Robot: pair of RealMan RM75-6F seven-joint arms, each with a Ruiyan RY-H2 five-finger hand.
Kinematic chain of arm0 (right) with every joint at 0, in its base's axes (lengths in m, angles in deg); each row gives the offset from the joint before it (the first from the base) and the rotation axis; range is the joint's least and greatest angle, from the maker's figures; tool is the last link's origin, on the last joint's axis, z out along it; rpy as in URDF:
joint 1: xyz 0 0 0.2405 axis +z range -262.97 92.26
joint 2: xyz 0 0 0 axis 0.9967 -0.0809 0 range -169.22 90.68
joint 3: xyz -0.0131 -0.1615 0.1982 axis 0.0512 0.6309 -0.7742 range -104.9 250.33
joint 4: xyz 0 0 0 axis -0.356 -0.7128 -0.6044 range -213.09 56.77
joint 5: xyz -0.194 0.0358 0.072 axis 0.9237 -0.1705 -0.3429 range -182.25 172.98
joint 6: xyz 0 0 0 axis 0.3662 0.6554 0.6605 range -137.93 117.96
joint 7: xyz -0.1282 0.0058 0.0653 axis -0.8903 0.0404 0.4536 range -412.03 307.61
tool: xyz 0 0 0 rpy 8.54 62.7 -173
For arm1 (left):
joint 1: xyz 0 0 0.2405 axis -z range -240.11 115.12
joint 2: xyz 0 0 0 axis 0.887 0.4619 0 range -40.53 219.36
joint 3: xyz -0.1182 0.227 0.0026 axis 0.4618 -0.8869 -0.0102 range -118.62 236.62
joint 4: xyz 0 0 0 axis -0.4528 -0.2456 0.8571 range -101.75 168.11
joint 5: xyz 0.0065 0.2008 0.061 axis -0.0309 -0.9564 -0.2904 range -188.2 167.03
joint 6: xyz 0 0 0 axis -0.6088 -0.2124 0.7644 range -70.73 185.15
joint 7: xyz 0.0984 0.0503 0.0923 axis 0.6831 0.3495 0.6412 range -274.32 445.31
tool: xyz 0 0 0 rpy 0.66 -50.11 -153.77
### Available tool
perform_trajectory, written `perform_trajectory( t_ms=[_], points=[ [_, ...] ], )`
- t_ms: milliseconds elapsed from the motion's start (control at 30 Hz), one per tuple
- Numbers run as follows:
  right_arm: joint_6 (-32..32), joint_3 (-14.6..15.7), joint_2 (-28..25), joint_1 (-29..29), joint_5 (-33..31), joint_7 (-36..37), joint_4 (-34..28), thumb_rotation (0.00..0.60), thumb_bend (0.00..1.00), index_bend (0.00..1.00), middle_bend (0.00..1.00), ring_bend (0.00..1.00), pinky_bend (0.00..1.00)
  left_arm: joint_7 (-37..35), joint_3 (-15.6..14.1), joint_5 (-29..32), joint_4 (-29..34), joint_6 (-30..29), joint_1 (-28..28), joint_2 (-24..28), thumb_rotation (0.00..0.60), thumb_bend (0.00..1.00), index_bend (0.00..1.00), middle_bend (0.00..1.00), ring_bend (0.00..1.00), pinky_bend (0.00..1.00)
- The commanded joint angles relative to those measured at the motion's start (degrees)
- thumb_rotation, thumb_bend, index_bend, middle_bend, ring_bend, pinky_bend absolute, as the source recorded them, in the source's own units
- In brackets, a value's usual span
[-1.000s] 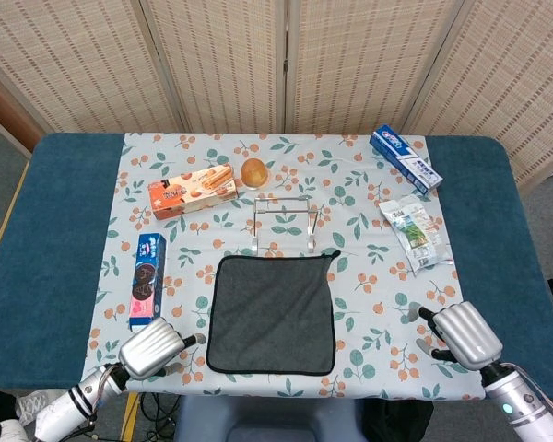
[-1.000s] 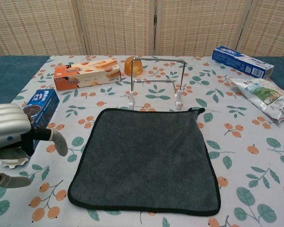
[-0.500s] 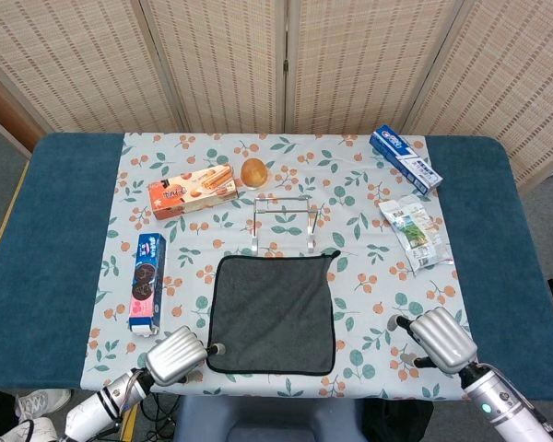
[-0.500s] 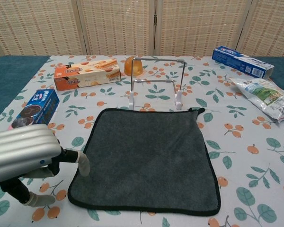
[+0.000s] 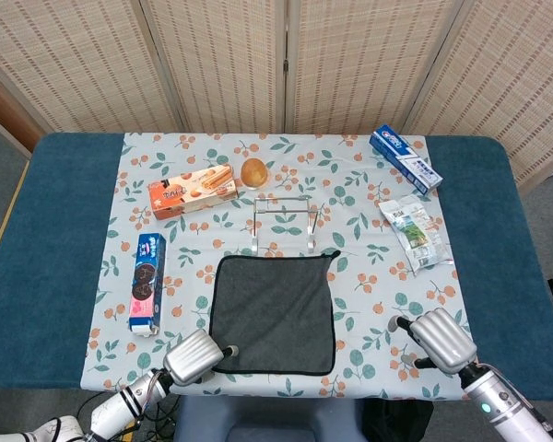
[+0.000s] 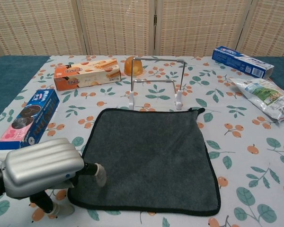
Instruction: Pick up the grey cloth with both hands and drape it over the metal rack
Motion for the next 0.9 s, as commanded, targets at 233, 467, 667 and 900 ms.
perform_trajectory(
  t_ms=[233,467,667,900],
  points=[
    [-0.06,0.50,0.98,0.28,-0.04,0.30,0.99,0.600,0.11,0.43,0.93,0.89,1.00,-0.18,0.18,2.06,-0.52,-1.23,-0.21,-0.53,0.600,0.20,0.36,1.00,0.94,1.00],
    [-0.12,0.59,1.80,0.67,0.08,-0.14,1.56,0.600,0.12,0.43,0.93,0.89,1.00,-2.94,0.02,2.84,-0.45,-1.65,0.27,-1.06,0.600,0.20,0.41,1.00,0.94,1.00],
    [-0.18,0.57,2.17,0.96,-0.06,-0.49,1.70,0.600,0.16,0.43,0.93,0.89,1.00,-4.84,-0.13,2.58,-1.86,-2.47,0.77,-2.15,0.600,0.21,0.50,1.00,0.95,1.00],
    [0.24,0.67,3.60,1.82,0.90,-1.74,2.02,0.600,0.19,0.43,0.93,0.89,1.00,-6.06,0.07,2.81,-3.79,-3.28,1.15,-3.90,0.600,0.31,0.59,1.00,0.96,1.00]
  ],
)
